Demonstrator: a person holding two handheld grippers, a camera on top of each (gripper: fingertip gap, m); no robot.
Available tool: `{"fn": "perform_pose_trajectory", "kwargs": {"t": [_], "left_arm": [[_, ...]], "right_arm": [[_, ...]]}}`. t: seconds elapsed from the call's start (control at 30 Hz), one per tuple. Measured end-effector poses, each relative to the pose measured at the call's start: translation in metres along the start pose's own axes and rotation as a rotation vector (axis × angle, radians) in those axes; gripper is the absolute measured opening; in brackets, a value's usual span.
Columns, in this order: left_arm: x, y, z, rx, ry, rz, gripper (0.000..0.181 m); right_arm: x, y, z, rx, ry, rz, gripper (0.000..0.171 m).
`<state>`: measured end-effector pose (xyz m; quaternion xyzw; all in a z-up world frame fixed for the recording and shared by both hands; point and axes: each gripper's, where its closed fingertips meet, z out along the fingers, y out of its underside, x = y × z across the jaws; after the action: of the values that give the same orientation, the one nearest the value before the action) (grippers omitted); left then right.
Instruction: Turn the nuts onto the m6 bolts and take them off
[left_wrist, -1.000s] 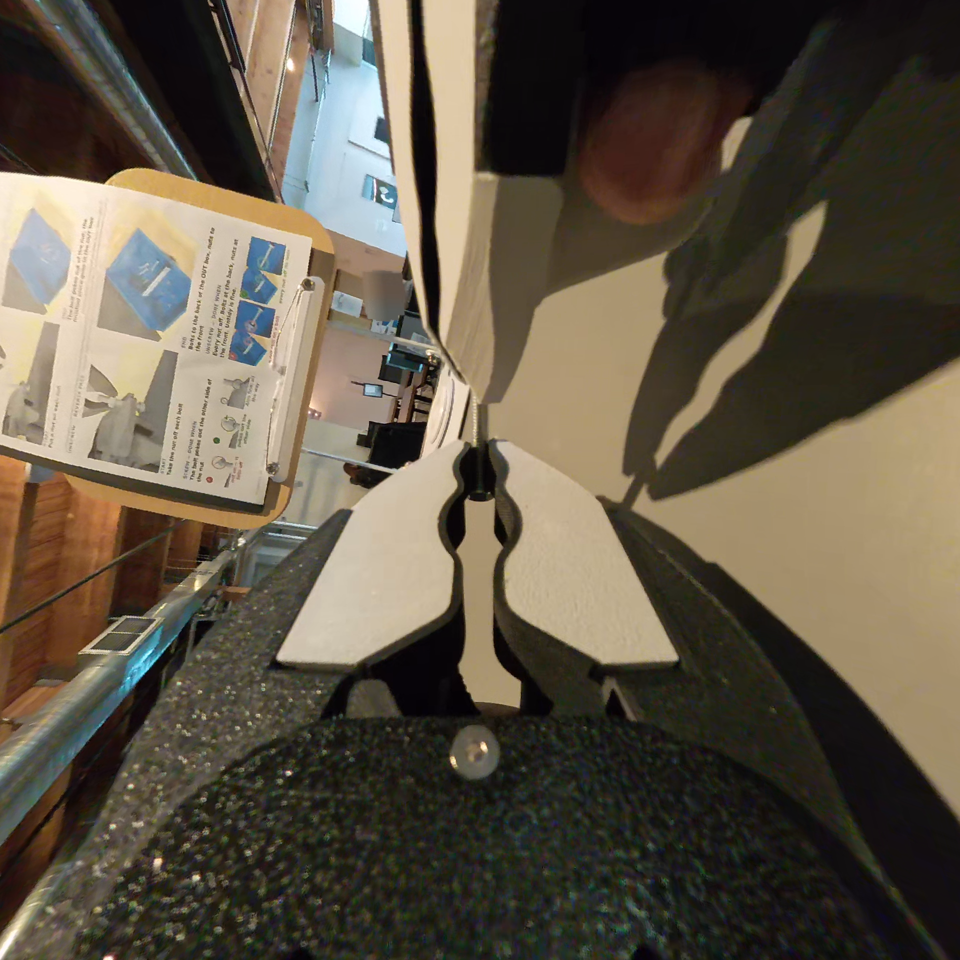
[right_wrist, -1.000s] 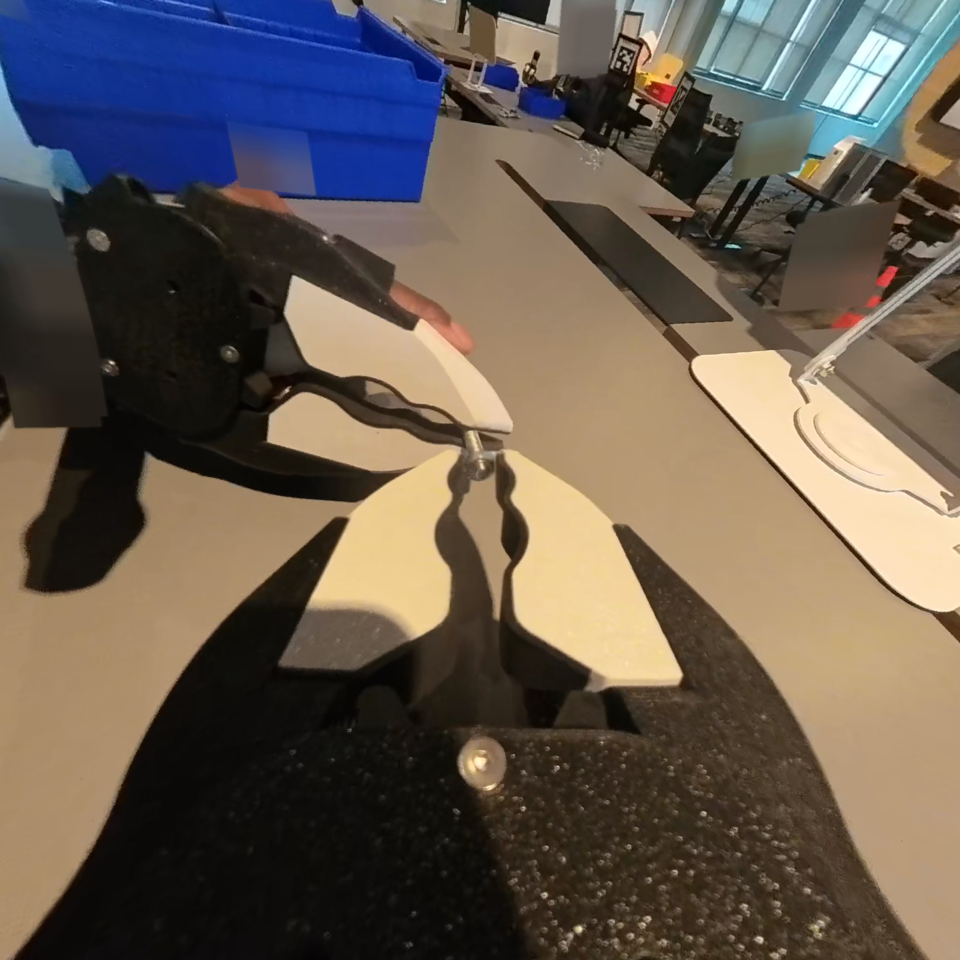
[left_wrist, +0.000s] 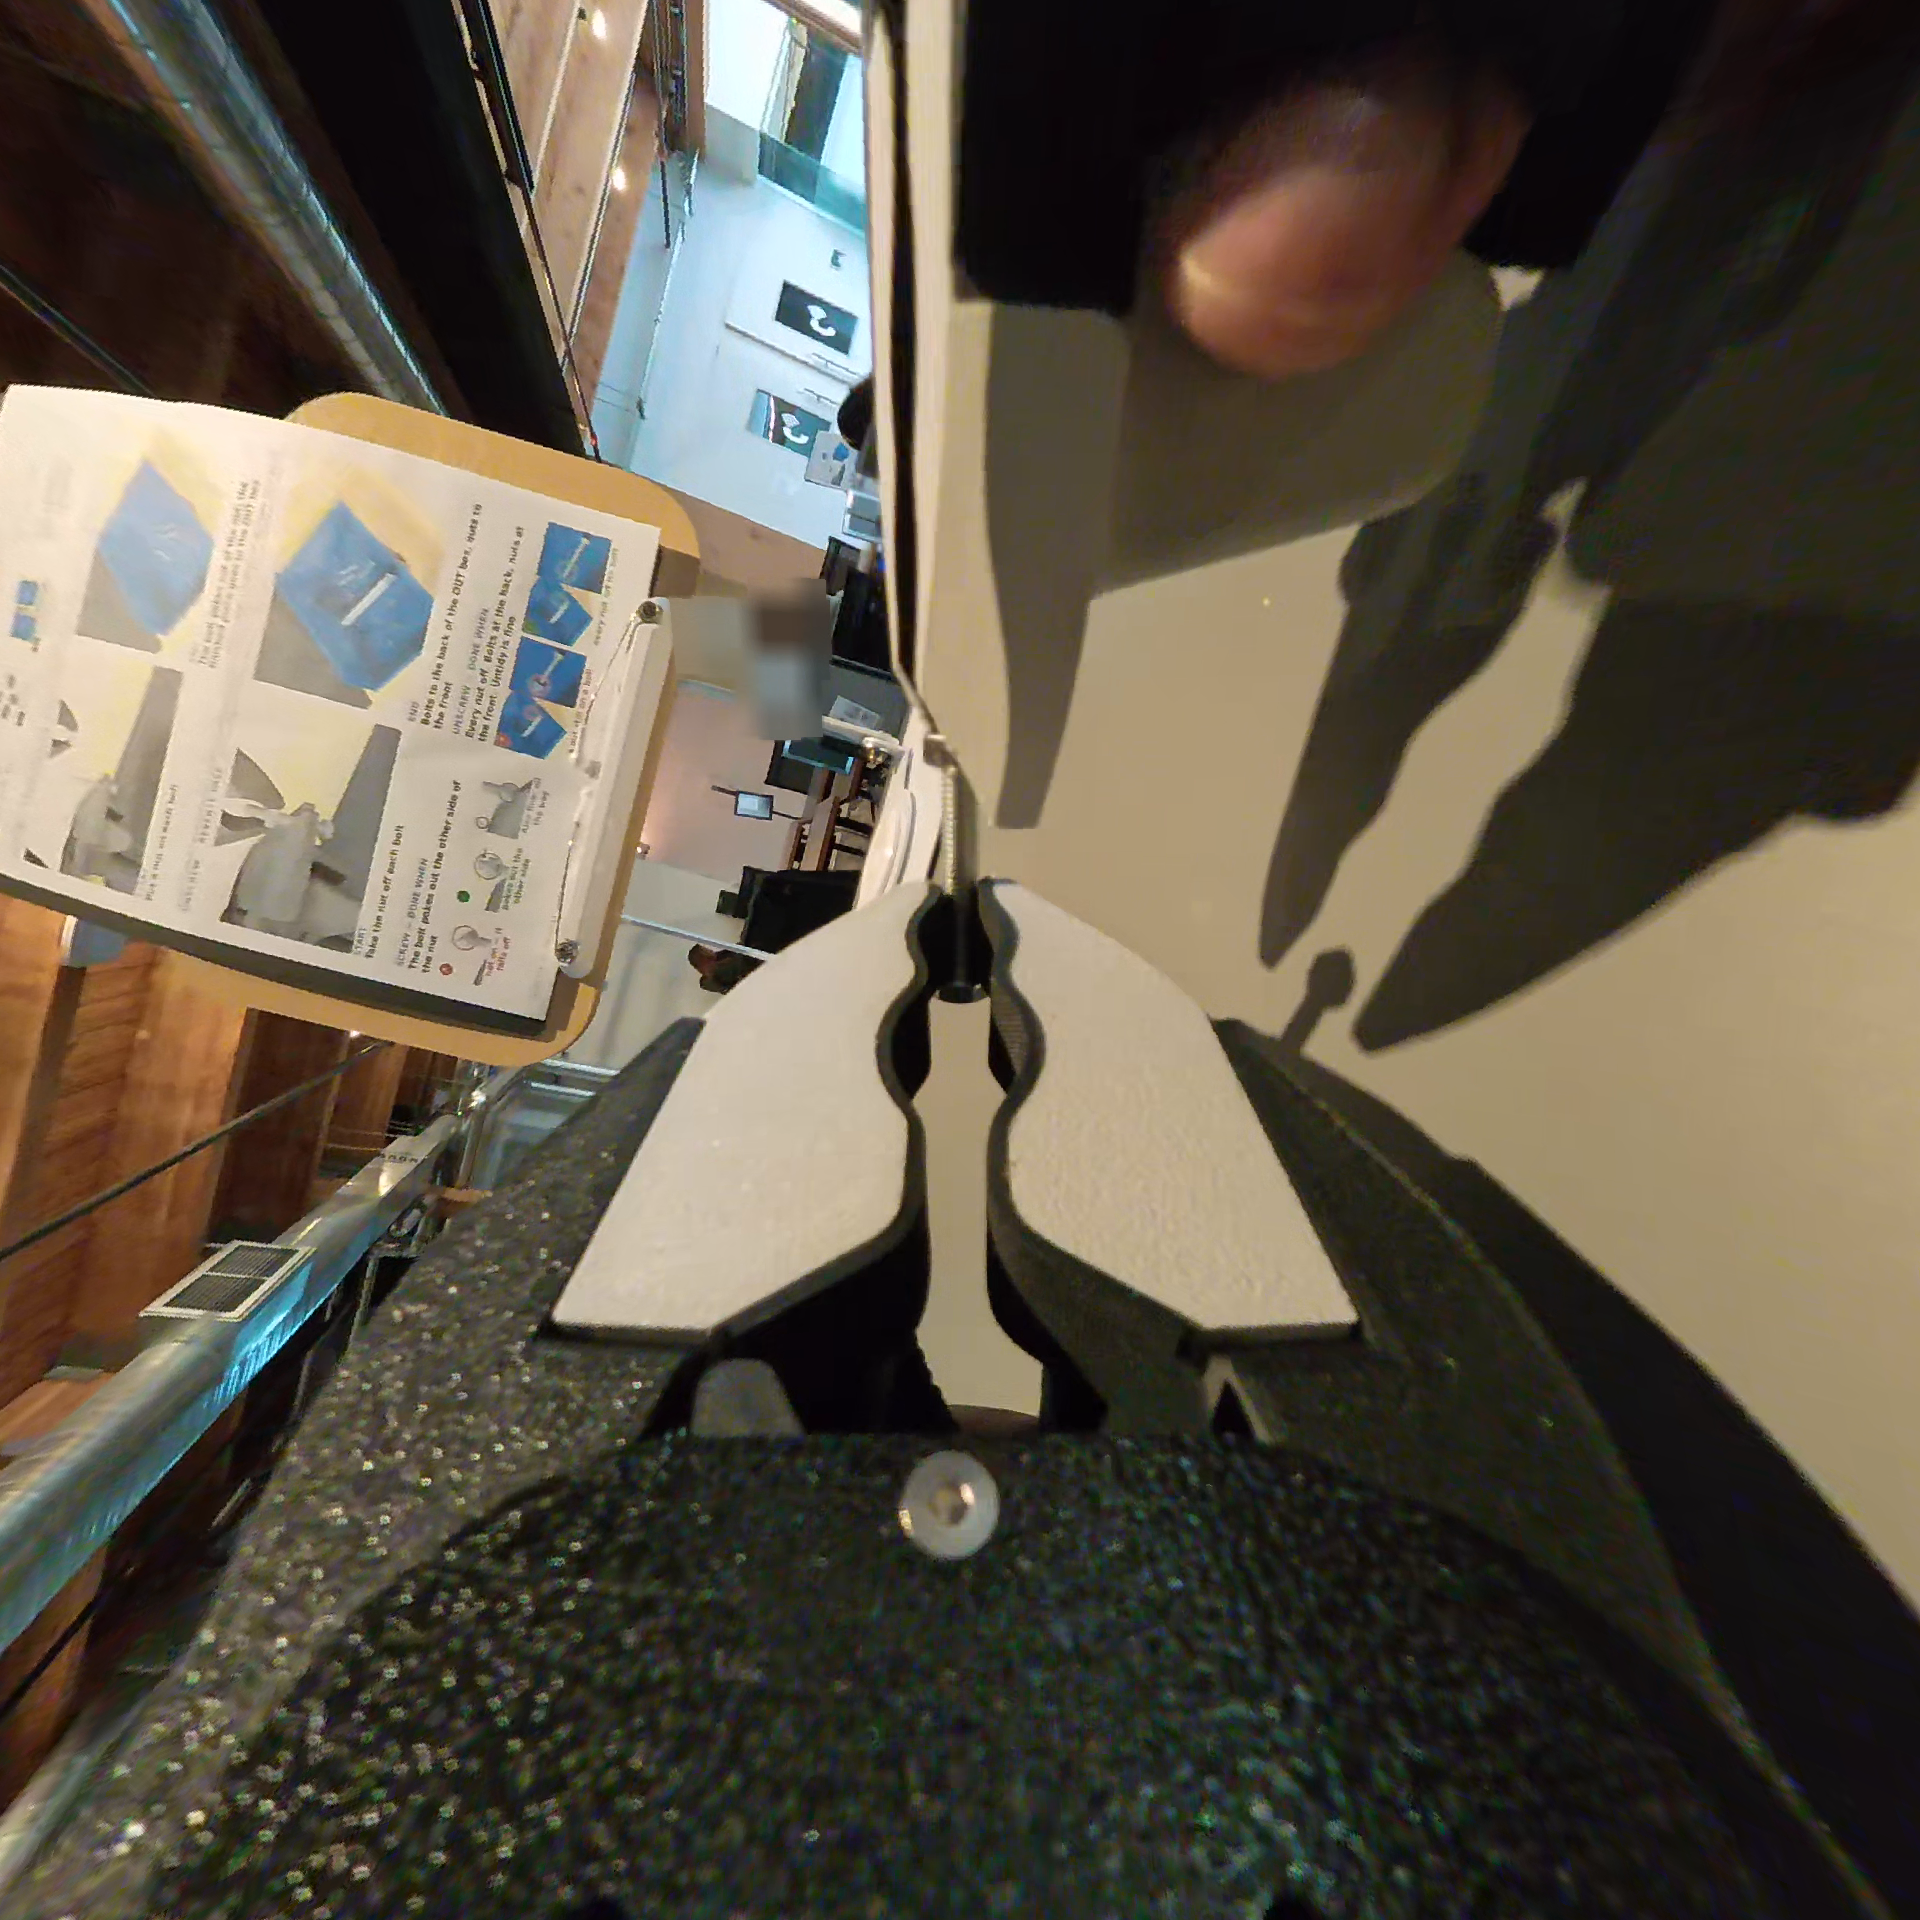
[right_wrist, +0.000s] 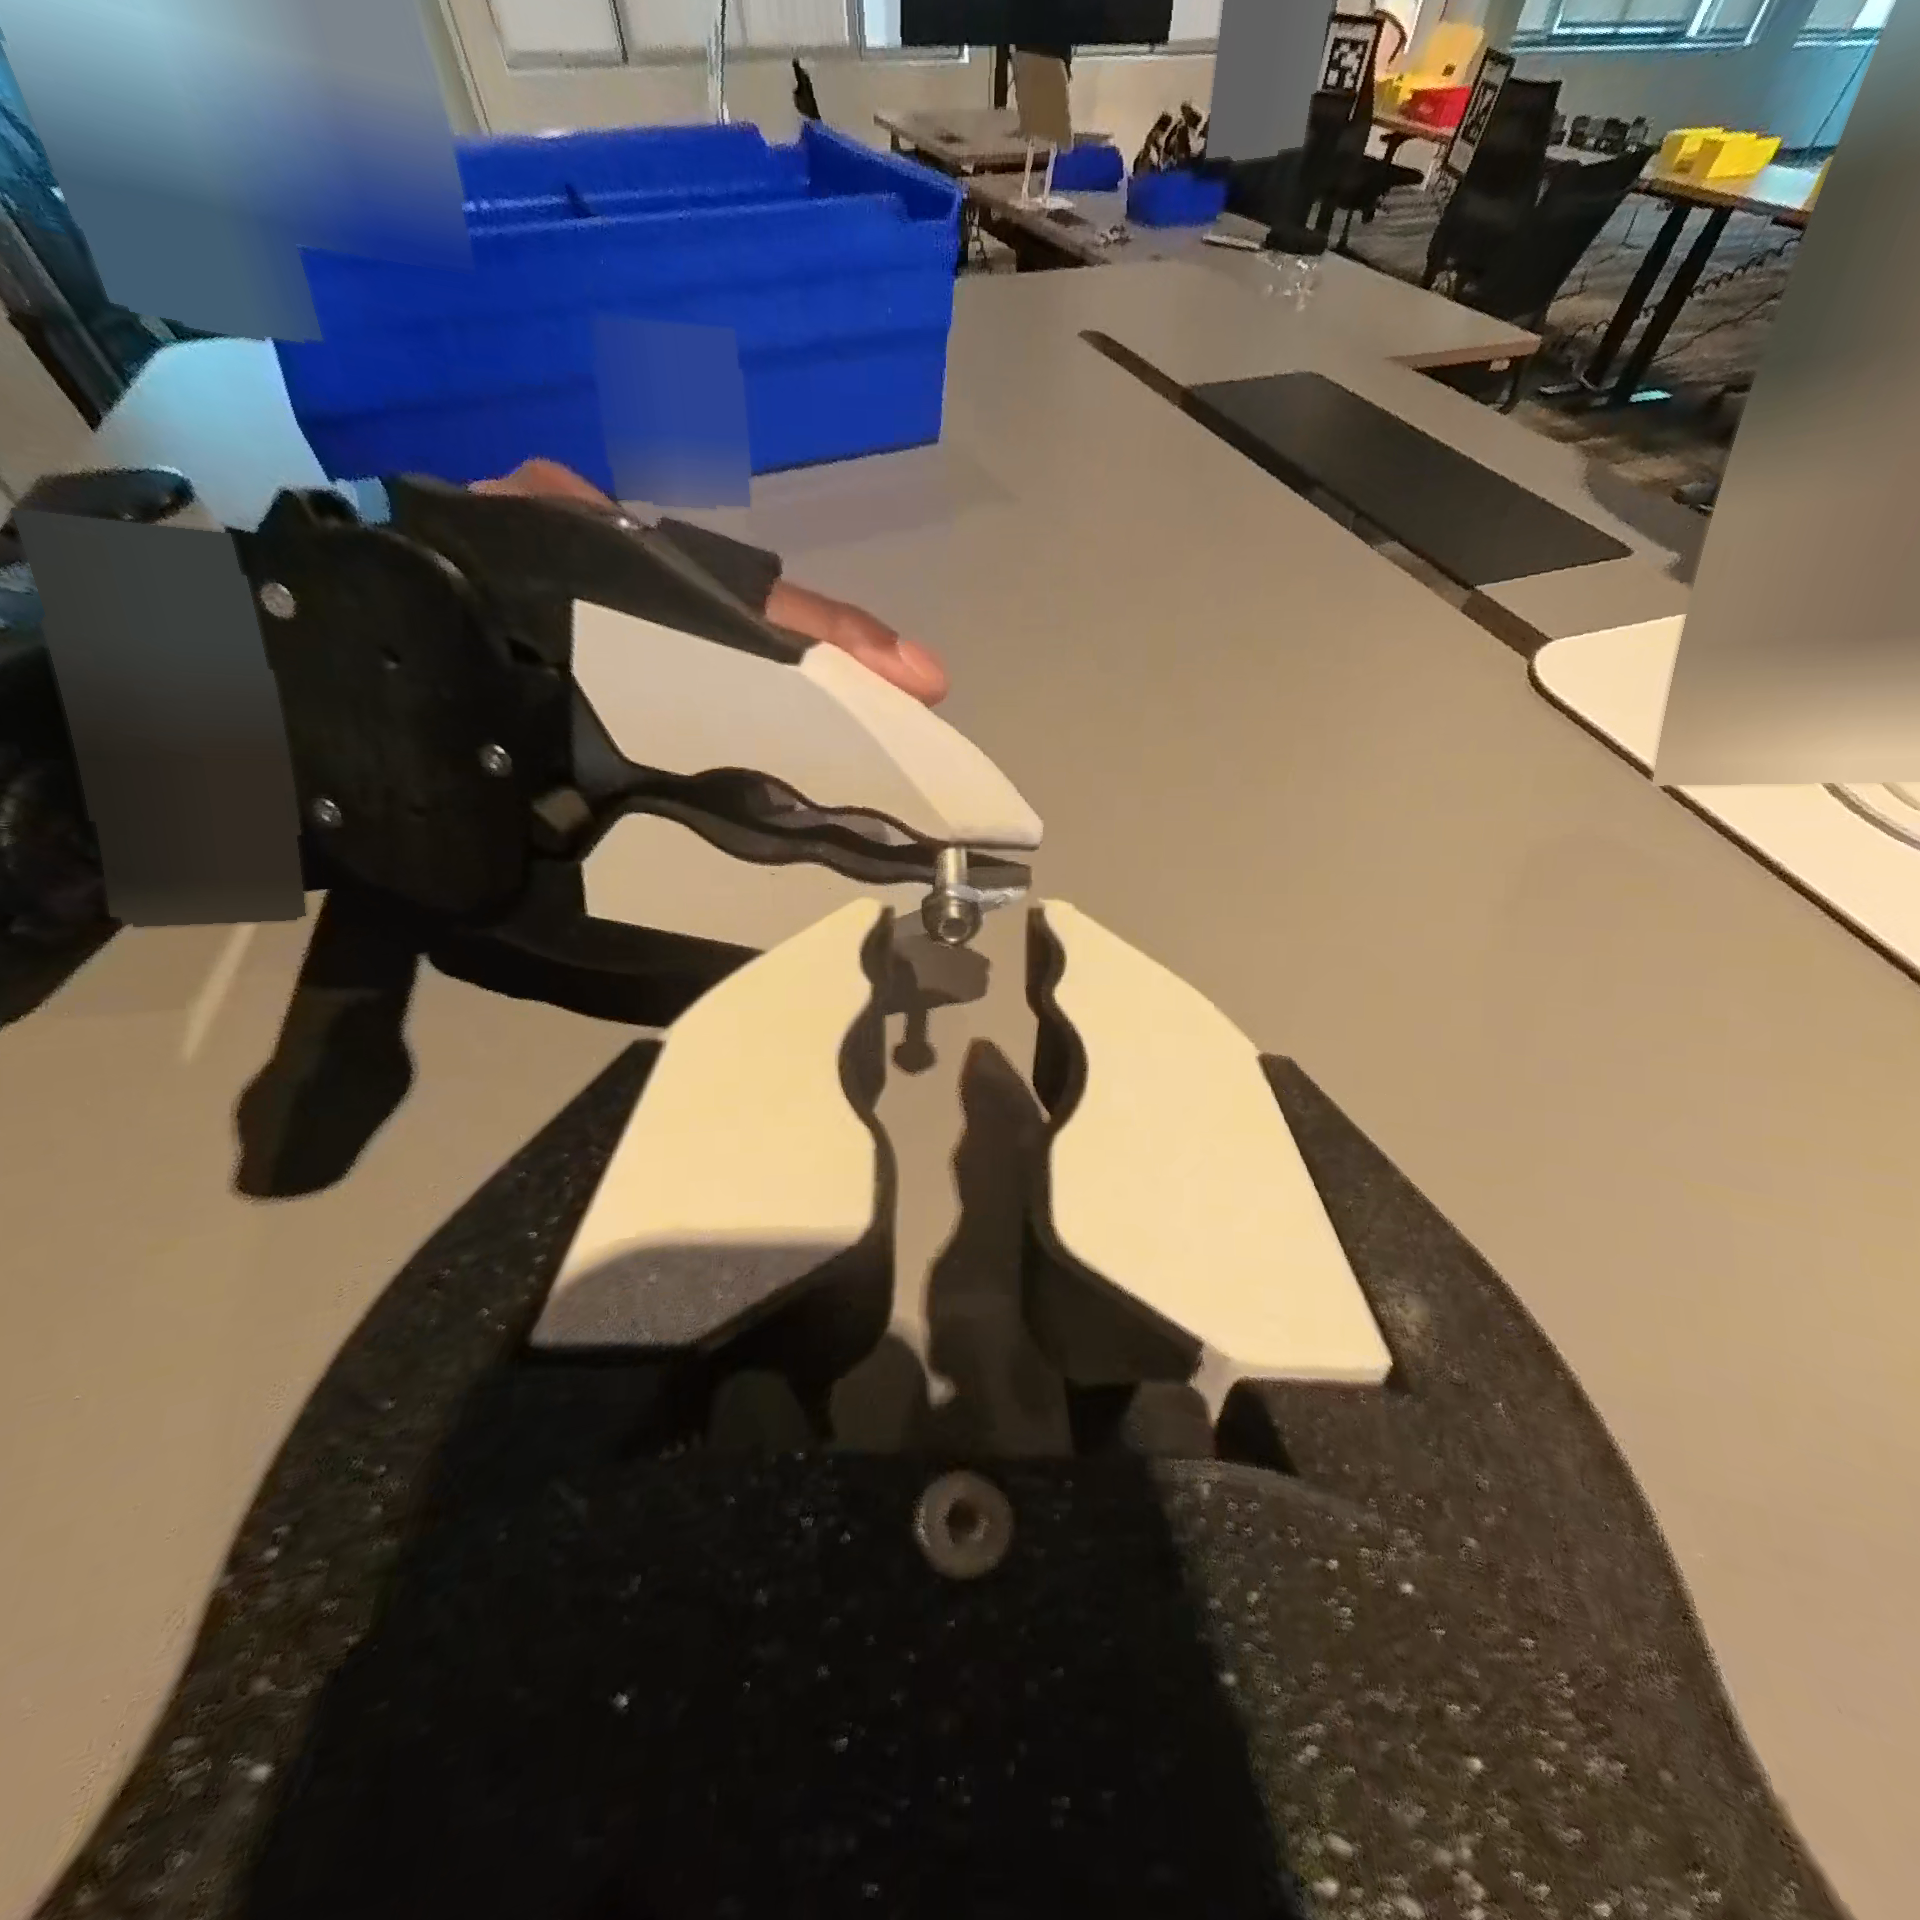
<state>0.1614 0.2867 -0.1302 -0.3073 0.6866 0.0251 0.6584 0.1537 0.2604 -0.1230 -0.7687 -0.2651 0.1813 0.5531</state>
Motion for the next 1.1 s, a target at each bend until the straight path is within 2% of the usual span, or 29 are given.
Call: {"fn": "perform_pose_trajectory", "kwargs": {"t": [0.17, 0.23, 0.37, 0.43, 0.47, 0.57, 0.63, 0.8, 1.1], "left_arm": [[0.0, 0.001, 0.001, -0.007, 0.005, 0.002, 0.006], [-0.001, 0.003, 0.001, -0.019, -0.003, 0.019, 0.006], [-0.004, 0.005, 0.002, -0.047, -0.023, 0.049, 0.005], [-0.003, 0.005, 0.002, -0.05, -0.02, 0.04, 0.006], [-0.004, 0.005, 0.003, -0.048, -0.019, 0.033, 0.005], [-0.002, 0.004, 0.003, -0.049, -0.006, 0.015, 0.006], [0.0, 0.005, 0.003, -0.047, 0.012, 0.004, 0.006], [0.008, 0.004, 0.004, -0.029, 0.078, -0.035, 0.005], [0.024, 0.0, 0.003, -0.005, 0.182, -0.052, 0.006]], "right_arm": [[0.0, 0.003, 0.004, -0.032, 0.008, 0.041, 0.013], [0.0, 0.003, 0.005, -0.027, -0.01, 0.177, 0.01], [0.0, -0.001, 0.008, 0.044, -0.094, 0.581, 0.01], [0.0, -0.001, 0.008, 0.054, -0.106, 0.623, 0.01], [0.0, -0.002, 0.007, 0.058, -0.109, 0.609, 0.011], [0.003, -0.005, 0.004, 0.067, -0.094, 0.493, 0.043], [0.008, -0.004, -0.001, 0.057, -0.035, 0.333, 0.05], [0.013, 0.006, -0.009, -0.019, 0.055, 0.009, 0.046], [0.005, 0.013, -0.006, -0.081, 0.043, -0.132, 0.029]]}}
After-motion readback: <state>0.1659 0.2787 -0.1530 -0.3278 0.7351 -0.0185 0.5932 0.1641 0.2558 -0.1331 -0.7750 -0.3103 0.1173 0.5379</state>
